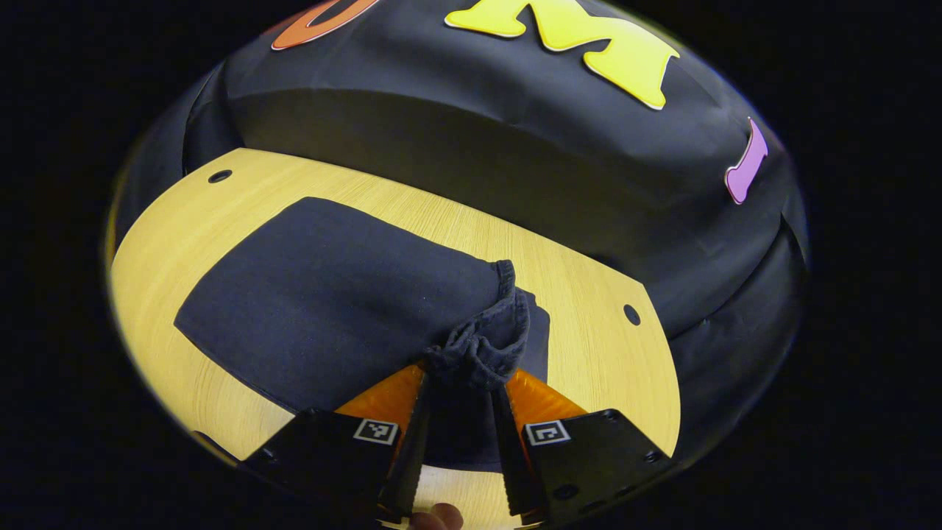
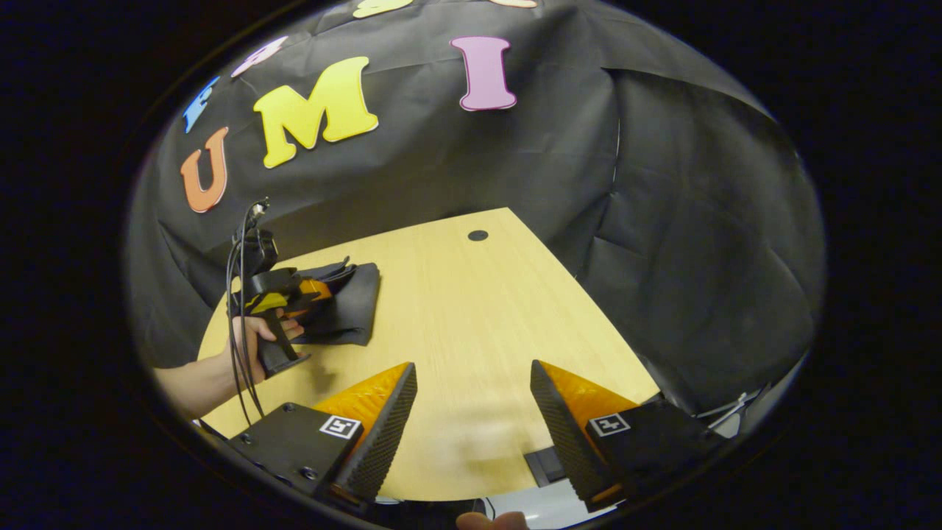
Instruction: Grasp the waist and the cuffs of the jeans and fold them to make the two legs overlap; first hold the waist and fold one-third of the jeans toward the cuffs, then hold the cuffs and fold the remaining one-third in the same direction to finish folding.
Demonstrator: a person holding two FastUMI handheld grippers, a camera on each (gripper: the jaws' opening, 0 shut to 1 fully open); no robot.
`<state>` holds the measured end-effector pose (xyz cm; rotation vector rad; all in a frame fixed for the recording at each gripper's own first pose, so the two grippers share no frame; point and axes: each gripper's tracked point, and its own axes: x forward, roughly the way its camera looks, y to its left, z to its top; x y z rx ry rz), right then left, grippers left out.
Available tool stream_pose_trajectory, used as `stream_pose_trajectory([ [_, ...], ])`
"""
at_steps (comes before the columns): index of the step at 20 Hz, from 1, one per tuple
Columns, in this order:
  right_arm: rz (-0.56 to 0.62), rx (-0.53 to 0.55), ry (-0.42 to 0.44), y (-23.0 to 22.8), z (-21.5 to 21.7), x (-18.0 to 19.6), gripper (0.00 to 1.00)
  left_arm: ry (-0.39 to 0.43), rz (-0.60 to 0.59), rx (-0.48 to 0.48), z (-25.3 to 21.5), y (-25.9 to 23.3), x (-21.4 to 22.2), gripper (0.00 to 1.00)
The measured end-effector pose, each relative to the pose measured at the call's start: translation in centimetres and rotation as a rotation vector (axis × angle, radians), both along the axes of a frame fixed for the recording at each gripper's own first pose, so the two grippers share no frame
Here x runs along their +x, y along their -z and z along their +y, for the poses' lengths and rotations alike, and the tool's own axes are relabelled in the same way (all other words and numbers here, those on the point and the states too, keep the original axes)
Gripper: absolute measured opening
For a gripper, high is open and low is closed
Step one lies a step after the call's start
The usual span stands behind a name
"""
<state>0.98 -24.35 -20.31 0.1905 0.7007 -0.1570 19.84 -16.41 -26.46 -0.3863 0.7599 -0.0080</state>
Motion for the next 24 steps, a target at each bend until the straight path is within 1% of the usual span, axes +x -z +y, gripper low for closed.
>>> stream_pose_trajectory([
  [1, -0.001, 0.002, -0.005, -0.1, 0.3, 0.0, 0.93, 0.005, 0.001, -0.012, -0.3, -0.1, -0.3, 0.51],
  [5, -0.035, -0.014, -0.034, -1.6, 2.0, 0.1, 0.93, 0.035, 0.001, -0.026, -1.0, -1.4, -1.7, 0.99],
  [6, -0.054, -0.024, -0.048, -2.3, 2.7, 0.2, 0.93, 0.04, -0.001, -0.039, -1.0, -2.0, -2.3, 1.0],
  [7, -0.072, -0.035, -0.062, -2.9, 3.4, 0.4, 0.93, 0.05, -0.009, -0.054, -0.9, -2.9, -3.0, 0.99],
  [9, -0.102, -0.035, -0.102, -3.9, 5.6, 0.7, 0.93, 0.091, -0.057, -0.089, -0.7, -5.7, -4.8, 0.99],
  [10, -0.118, -0.034, -0.126, -4.4, 7.0, 0.9, 0.96, 0.108, -0.079, -0.067, 0.3, -7.2, -5.7, 0.99],
  [11, -0.138, -0.034, -0.149, -5.1, 8.4, 1.3, 0.96, 0.113, -0.118, -0.039, 1.9, -9.1, -6.6, 0.99],
  [13, -0.192, -0.02, -0.184, -7.0, 11.6, 2.2, 0.96, 0.108, -0.233, 0.017, 5.7, -14.0, -7.7, 0.99],
  [14, -0.233, -0.007, -0.206, -8.5, 13.7, 2.8, 0.93, 0.102, -0.3, 0.059, 7.6, -16.7, -8.2, 0.99],
  [15, -0.277, -0.005, -0.232, -10.4, 15.7, 3.4, 0.97, 0.089, -0.373, 0.11, 9.9, -19.8, -8.8, 0.99],
  [16, -0.326, -0.004, -0.256, -12.3, 17.7, 3.8, 0.93, 0.075, -0.43, 0.153, 11.7, -22.2, -9.2, 0.99],
  [17, -0.382, -0.012, -0.277, -14.3, 19.6, 4.3, 0.97, 0.056, -0.487, 0.194, 13.6, -24.9, -9.8, 0.99],
  [18, -0.434, -0.027, -0.291, -16.1, 21.2, 4.8, 0.98, 0.033, -0.542, 0.224, 14.1, -27.0, -10.3, 0.98],
  [19, -0.487, -0.047, -0.296, -17.9, 22.4, 5.2, 0.97, 0.01, -0.587, 0.245, 15.8, -29.6, -11.5, 0.98],
  [20, -0.542, -0.07, -0.3, -19.5, 23.8, 5.6, 0.97, -0.014, -0.627, 0.263, 17.4, -31.9, -12.6, 0.98],
  [21, -0.593, -0.089, -0.302, -21.1, 24.9, 5.9, 0.97, -0.034, -0.659, 0.277, 18.1, -33.2, -13.3, 0.98],
  [22, -0.635, -0.108, -0.304, -22.1, 26.0, 5.8, 1.0, -0.052, -0.686, 0.294, 19.2, -34.4, -14.5, 1.0],
  [23, -0.669, -0.12, -0.3, -23.0, 27.0, 5.6, 0.98, -0.068, -0.709, 0.313, 19.7, -35.7, -15.5, 0.98],
  [24, -0.696, -0.128, -0.294, -23.6, 27.8, 5.0, 0.97, -0.077, -0.722, 0.326, 19.9, -36.5, -16.4, 0.98],
])
